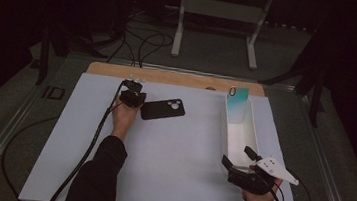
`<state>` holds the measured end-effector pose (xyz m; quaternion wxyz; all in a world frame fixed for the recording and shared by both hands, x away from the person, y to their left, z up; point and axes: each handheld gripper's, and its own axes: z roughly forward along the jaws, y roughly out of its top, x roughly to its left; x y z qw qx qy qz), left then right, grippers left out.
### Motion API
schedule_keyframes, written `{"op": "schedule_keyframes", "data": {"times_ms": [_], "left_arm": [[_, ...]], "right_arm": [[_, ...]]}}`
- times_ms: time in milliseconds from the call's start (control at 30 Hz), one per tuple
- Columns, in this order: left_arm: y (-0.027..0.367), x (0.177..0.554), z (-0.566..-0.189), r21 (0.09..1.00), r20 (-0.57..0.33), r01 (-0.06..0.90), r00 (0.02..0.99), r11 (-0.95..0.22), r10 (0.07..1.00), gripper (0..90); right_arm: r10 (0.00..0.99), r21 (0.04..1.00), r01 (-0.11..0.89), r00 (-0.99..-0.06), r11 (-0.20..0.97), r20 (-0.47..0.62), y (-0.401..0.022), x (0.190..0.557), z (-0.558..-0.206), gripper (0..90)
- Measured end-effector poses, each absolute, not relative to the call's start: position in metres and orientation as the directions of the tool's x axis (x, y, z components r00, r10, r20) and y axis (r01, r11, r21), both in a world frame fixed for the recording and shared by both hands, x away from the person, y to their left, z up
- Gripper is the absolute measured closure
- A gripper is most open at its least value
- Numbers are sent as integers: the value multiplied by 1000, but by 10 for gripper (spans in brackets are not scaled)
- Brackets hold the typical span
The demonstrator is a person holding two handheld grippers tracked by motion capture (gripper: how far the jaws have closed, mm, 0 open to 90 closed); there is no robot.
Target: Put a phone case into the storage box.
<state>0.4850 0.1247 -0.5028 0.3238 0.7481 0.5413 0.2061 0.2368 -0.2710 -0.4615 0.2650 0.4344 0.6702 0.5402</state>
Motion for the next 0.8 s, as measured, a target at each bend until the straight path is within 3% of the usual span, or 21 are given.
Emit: {"op": "schedule_keyframes", "data": {"times_ms": [600, 800], "left_arm": [[110, 503, -518, 657, -38, 714, 350, -241, 936, 897], [88, 507, -515, 656, -21, 699, 393, -283, 919, 897]], "right_arm": [[865, 953, 302, -484, 23, 132, -273, 238, -462, 113], [866, 952, 305, -482, 22, 134, -273, 238, -462, 114]]}}
